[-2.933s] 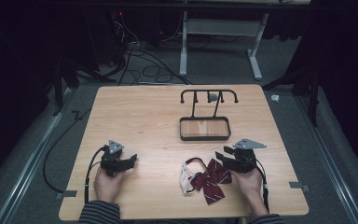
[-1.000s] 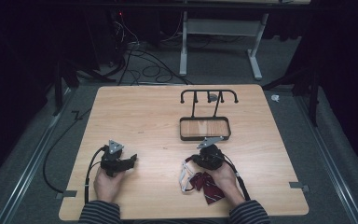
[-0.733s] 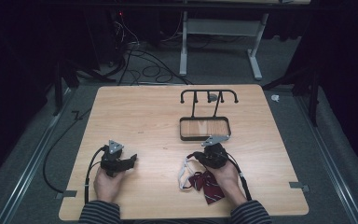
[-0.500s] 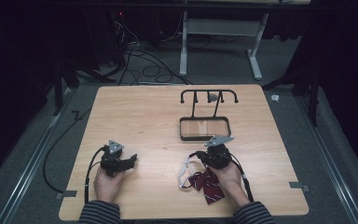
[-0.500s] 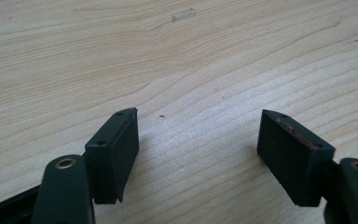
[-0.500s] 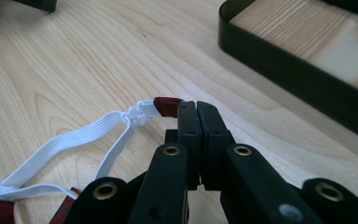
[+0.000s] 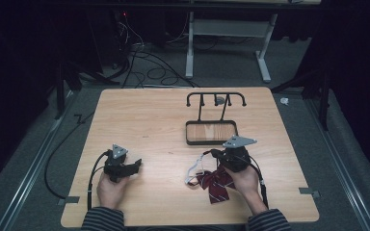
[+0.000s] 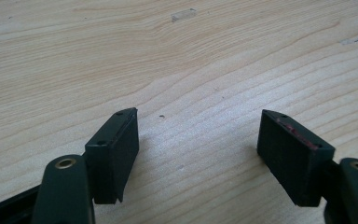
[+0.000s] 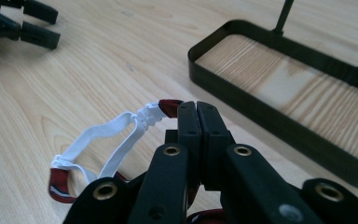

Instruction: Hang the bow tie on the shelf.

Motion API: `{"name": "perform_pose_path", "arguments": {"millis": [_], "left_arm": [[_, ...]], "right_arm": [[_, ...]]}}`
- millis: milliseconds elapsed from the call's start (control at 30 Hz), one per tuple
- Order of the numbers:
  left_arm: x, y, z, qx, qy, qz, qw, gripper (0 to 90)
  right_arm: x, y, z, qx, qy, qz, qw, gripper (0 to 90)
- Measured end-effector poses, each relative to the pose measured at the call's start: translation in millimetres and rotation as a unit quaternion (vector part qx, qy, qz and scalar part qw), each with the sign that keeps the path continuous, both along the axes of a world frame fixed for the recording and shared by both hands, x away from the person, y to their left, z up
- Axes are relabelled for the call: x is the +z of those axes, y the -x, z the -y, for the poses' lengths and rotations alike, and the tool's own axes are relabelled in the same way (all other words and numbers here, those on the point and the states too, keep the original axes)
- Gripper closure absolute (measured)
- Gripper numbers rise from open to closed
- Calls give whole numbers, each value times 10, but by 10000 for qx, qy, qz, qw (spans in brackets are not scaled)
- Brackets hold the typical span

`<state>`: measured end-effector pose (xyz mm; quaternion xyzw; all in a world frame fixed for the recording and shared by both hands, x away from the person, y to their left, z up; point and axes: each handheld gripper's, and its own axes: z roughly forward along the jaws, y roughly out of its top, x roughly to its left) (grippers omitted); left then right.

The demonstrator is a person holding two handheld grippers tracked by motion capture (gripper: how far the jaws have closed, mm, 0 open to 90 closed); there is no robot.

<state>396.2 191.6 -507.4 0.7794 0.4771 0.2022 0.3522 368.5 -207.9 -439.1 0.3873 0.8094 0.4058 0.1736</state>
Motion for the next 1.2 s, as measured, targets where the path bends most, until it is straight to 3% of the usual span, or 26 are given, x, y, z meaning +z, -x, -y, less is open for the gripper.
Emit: {"name": "perform_pose_path", "arguments": {"millis": [233, 667, 867, 1200], "left_arm": [[0, 0, -1, -1, 5, 0, 10000, 299], [0, 0, 0, -1, 10, -1, 10000, 297], [-1, 1, 4, -1, -4, 5, 10000, 297], [-1, 1, 4, -1, -5, 5, 10000, 297]], "right_arm": [[173, 36, 58, -65, -63, 277, 9996, 900], [346, 67, 132, -200, -118, 488, 9985, 900], [470, 69, 153, -149, -173, 682, 9974, 900], [569, 6, 148, -110, -243, 787, 9965, 900]]}}
